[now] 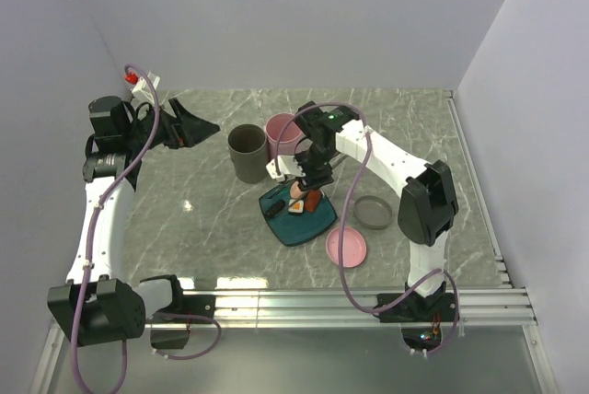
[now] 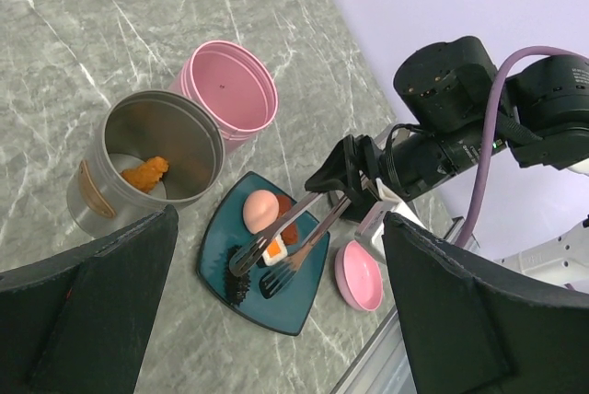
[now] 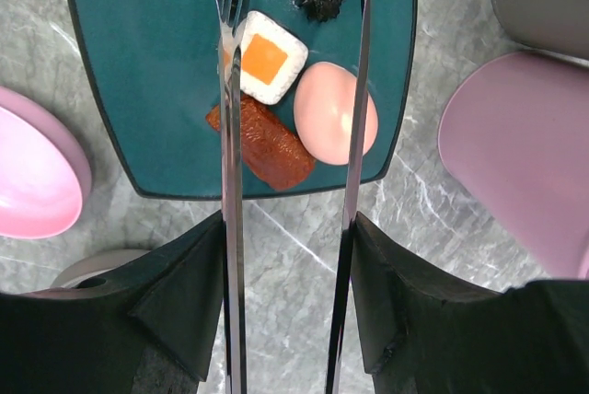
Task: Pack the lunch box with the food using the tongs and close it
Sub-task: Pick up the fake food from the plate, then place the fake food in the packing box.
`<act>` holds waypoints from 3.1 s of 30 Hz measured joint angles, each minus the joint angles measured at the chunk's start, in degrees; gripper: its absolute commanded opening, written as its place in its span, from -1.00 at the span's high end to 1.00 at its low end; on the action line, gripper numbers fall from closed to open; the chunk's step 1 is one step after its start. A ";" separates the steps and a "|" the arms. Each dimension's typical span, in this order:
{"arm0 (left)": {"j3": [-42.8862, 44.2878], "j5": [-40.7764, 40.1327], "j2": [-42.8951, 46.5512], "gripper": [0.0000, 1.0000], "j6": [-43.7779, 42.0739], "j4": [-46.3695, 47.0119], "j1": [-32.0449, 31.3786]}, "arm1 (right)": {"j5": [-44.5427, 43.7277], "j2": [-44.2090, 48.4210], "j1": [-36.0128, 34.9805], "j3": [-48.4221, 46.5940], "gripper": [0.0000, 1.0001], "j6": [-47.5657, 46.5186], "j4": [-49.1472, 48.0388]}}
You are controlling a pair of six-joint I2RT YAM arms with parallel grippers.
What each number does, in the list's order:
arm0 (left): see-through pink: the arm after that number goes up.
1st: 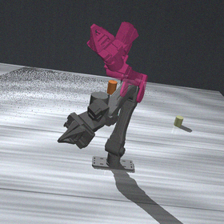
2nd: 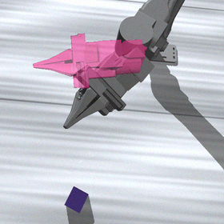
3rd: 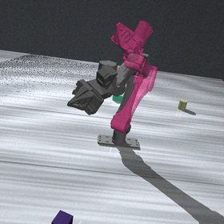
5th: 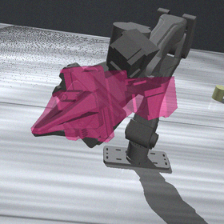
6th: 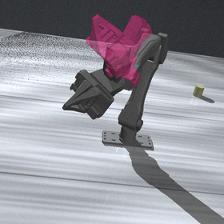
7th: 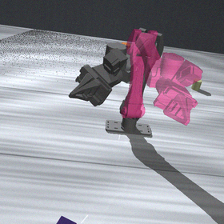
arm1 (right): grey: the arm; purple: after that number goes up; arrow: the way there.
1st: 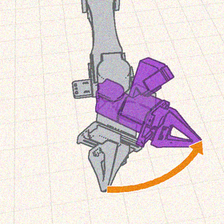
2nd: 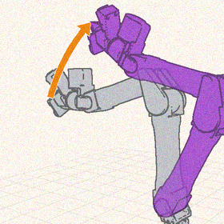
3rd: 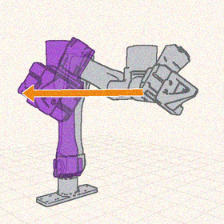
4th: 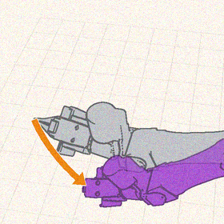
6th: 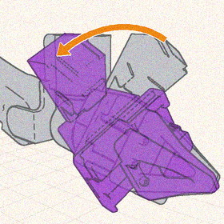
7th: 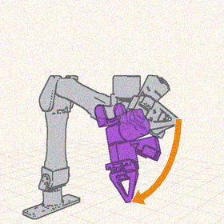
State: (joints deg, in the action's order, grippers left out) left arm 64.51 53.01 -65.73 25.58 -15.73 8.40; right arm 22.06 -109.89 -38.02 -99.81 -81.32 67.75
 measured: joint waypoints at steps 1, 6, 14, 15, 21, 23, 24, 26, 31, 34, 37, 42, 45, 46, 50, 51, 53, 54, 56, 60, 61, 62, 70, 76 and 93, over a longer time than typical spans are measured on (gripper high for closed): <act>0.00 0.00 -0.13 -0.99 0.02 0.02 0.04 | 0.00 -0.15 0.00 0.00 -0.18 -0.11 -0.07; -0.13 0.00 -0.55 -0.99 0.04 0.02 0.24 | 0.02 -1.62 0.00 -0.55 -0.15 -0.63 -0.04; -0.33 -0.33 -0.72 -0.99 0.09 0.02 0.79 | 0.04 -5.57 -0.02 -1.25 -0.11 -1.31 1.53; -0.33 -0.31 -0.76 -0.99 0.11 0.02 0.83 | 0.11 -6.10 -0.02 -2.01 -0.08 -1.36 2.40; -0.59 -0.28 -0.85 -0.99 0.24 0.24 1.09 | 0.48 -9.70 0.00 -6.69 0.30 -1.70 5.66; -0.59 -0.26 -0.85 -0.99 0.31 0.35 1.16 | 0.50 -10.01 0.00 -7.23 0.37 -1.49 6.32; -0.59 -0.24 -0.85 -0.99 0.42 0.42 1.16 | 0.52 -10.03 0.02 -7.45 0.41 -1.36 6.51; -0.59 -0.15 -0.87 -0.99 0.57 0.44 1.16 | 0.72 -10.05 0.04 -7.98 0.46 -0.98 7.04; -0.59 0.48 -0.85 -0.99 0.92 1.01 1.27 | 1.55 -10.03 0.04 -11.17 0.53 0.07 8.24; -0.59 1.07 -0.85 -0.99 1.11 1.49 1.27 | 2.43 -10.01 0.04 -15.41 0.53 1.40 8.59; -0.66 1.38 -0.79 -0.99 1.14 1.62 1.27 | 3.34 -9.27 0.04 -19.08 0.55 2.89 8.33; -0.66 1.66 -0.50 -0.99 1.09 1.62 1.27 | 4.37 -5.99 0.04 -20.85 0.56 6.38 8.74; -0.66 1.95 -0.31 -0.99 1.09 1.66 1.27 | 4.92 -4.52 0.04 -23.34 0.56 8.83 9.29; -0.66 2.10 -0.28 -0.99 1.09 1.66 1.27 | 5.25 -4.22 0.04 -24.81 0.56 9.84 9.53; -0.66 2.23 -0.09 -0.99 1.11 1.68 1.27 | 5.66 -3.39 0.04 -27.91 0.56 13.53 7.85; -0.66 2.23 -0.04 -0.99 1.09 1.73 1.27 | 5.57 -3.15 0.04 -28.02 0.56 14.51 7.02; -0.66 2.25 0.02 -0.99 1.07 1.68 1.27 | 5.18 -3.06 0.04 -28.02 0.56 16.31 5.01; -0.66 2.23 0.02 -0.99 1.05 1.64 1.27 | 4.92 -3.10 0.04 -28.02 0.56 17.25 3.96; -0.66 2.23 0.02 -0.99 1.01 1.40 1.27 | 4.33 -3.41 0.04 -28.02 0.56 18.73 1.95; -0.66 2.21 0.13 -0.99 0.59 1.14 1.27 | 3.10 -4.28 0.09 -28.02 0.56 21.70 -2.58; -0.66 2.21 0.22 -0.99 0.44 0.94 1.27 | 2.73 -4.63 0.17 -28.02 0.56 22.27 -3.96; -0.66 2.19 0.26 -0.99 0.24 0.68 1.27 | 2.49 -4.90 0.17 -28.02 0.56 22.82 -5.09; -0.66 2.08 0.46 -0.99 -1.51 -1.42 1.33 | 1.44 -7.96 0.31 -28.02 0.53 24.26 -8.66; -0.66 1.57 0.46 -0.99 -1.49 -1.40 1.38 | 0.96 -8.76 0.35 -27.08 0.25 24.50 -9.55; -0.66 1.60 0.46 -0.99 -0.39 -0.61 1.44 | 0.46 -7.87 0.37 -27.06 0.08 27.34 -9.66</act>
State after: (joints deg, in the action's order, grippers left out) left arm 63.86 54.61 -65.28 25.19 -16.34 9.85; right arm 22.52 -117.75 -37.65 -126.87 -53.98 58.08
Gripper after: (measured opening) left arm 0.994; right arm 0.467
